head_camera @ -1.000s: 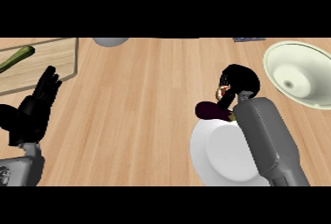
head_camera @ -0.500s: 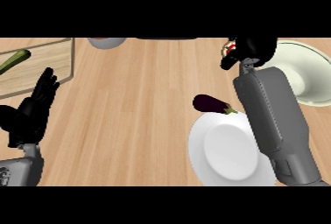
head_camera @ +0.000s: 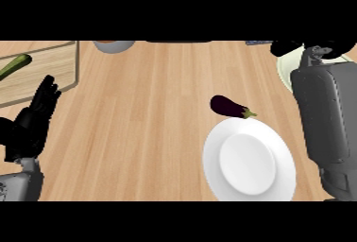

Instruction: Pick the cupcake from the plate and place it in the bowl

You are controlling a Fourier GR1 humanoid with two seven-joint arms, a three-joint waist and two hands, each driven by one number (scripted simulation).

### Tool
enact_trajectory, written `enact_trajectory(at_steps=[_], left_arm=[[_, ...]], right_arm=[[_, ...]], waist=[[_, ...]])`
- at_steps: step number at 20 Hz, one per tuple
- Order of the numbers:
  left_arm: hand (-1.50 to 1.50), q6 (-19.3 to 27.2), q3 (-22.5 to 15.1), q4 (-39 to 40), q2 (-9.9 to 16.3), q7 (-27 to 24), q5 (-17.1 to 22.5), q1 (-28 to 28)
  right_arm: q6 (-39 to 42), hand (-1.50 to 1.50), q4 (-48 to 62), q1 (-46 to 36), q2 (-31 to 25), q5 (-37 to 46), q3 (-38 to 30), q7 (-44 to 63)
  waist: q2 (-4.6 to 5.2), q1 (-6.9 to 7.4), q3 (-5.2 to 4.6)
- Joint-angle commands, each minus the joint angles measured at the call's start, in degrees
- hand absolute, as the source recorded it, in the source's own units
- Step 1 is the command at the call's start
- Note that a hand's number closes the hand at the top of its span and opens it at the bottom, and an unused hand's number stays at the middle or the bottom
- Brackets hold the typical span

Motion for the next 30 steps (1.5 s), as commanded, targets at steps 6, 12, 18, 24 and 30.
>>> enact_trajectory(at_steps=[6,12,18,24,30], left_arm=[[0.0,-1.6,2.4,0.9,1.8,0.8,1.1,-2.1],[0.0,1.4,-2.0,-1.2,-2.5,2.6,-2.1,-1.6],[0.0,1.0,-1.8,-1.6,-2.8,1.0,-2.2,-0.5],[0.0,0.1,-1.1,-0.6,-2.2,1.7,-1.0,-2.5],[0.0,-2.0,0.3,-0.8,-0.1,2.3,0.3,-2.6]], right_arm=[[-8.1,1.5,12.1,-0.9,-8.0,-7.5,-8.7,-10.6],[-16.1,1.5,29.2,-2.5,-14.3,-12.6,-14.7,-24.2],[-22.8,1.5,42.6,-5.0,-16.9,-13.0,-16.1,-30.2],[-13.2,1.5,52.4,-4.4,-23.8,-13.1,-19.0,-24.8],[-11.1,-1.5,57.1,-0.1,-26.8,-17.7,-22.4,-40.1]], waist=[[0.26,0.44,0.03],[0.62,1.14,0.08],[0.61,1.52,0.08],[1.37,2.54,0.17],[1.38,2.47,0.29]])
